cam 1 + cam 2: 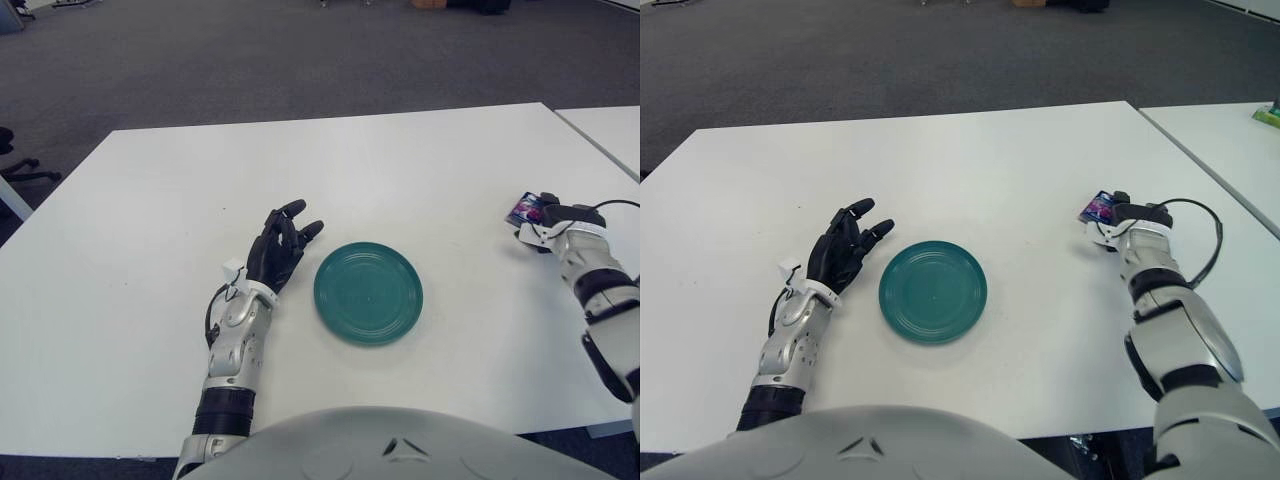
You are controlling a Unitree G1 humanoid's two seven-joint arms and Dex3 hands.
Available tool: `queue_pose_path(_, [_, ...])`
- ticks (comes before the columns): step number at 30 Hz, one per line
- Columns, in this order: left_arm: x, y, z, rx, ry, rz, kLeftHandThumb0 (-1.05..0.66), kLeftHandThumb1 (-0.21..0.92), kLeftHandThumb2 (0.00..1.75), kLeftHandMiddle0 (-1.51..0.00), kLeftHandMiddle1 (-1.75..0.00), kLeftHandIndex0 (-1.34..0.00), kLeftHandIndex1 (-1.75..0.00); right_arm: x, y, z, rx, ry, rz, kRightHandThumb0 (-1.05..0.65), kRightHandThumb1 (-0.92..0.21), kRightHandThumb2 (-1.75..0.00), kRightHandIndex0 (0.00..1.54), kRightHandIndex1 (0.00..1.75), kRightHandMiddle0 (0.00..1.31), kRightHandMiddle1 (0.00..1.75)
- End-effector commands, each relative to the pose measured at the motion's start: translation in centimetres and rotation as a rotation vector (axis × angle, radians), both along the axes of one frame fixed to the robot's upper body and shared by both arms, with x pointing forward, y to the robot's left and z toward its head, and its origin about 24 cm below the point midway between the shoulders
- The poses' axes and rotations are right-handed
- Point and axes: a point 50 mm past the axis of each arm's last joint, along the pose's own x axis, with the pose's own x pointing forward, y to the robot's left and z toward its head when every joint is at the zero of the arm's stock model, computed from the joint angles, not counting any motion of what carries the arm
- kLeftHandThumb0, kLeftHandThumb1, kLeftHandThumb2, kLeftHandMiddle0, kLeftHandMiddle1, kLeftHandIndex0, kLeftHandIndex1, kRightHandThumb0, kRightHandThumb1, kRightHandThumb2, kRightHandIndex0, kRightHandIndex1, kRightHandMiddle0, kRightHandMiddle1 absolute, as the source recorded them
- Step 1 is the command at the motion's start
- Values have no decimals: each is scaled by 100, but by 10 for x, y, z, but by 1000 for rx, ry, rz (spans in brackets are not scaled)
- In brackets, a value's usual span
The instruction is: Put the gum into the plate.
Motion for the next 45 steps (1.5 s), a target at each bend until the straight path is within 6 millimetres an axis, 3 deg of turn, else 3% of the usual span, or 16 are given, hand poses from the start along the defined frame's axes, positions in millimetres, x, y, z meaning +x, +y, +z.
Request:
queue_pose_path(1, [-1, 6, -1, 6, 18, 18, -82, 92, 86, -35, -58, 0, -95, -6, -9, 5, -47, 42, 30, -105, -92, -67, 18, 4, 2, 3])
queue_pose_path(8, [0, 10, 0, 7, 19, 19, -82, 92, 86, -35, -58, 0, -95, -5, -5, 12, -93, 153, 91, -105, -92, -63, 22, 4, 2, 4])
queue_pose_path(18, [-1, 14, 0, 7, 20, 20, -82, 92, 86, -35, -58, 0, -95, -3, -7, 10, -142, 270, 79, -105, -92, -54, 14, 0, 0, 1])
queue_pose_path(22, [-2, 12, -2, 8, 34, 11, -82, 92, 86, -35, -58, 0, -95, -5, -8, 7, -145, 277, 78, -105, -92, -53, 12, 0, 0, 0])
queue_pose_path(28, [-3, 10, -6, 13, 54, -8, -86, 92, 90, -34, -38, 0, -80, -6, -8, 9, -141, 288, 79, -105, -92, -49, 11, 0, 0, 0])
queue_pose_path(38, [-4, 14, -5, 14, 52, -8, -86, 92, 90, -35, -34, 0, -78, -9, -8, 15, -155, 286, 120, -105, -92, -44, 15, 2, 1, 1])
queue_pose_path(45, [-6, 14, -5, 14, 52, -8, -86, 92, 90, -36, -33, 0, -78, -4, -19, 34, -205, 260, 143, -104, -92, -40, 18, 2, 1, 1])
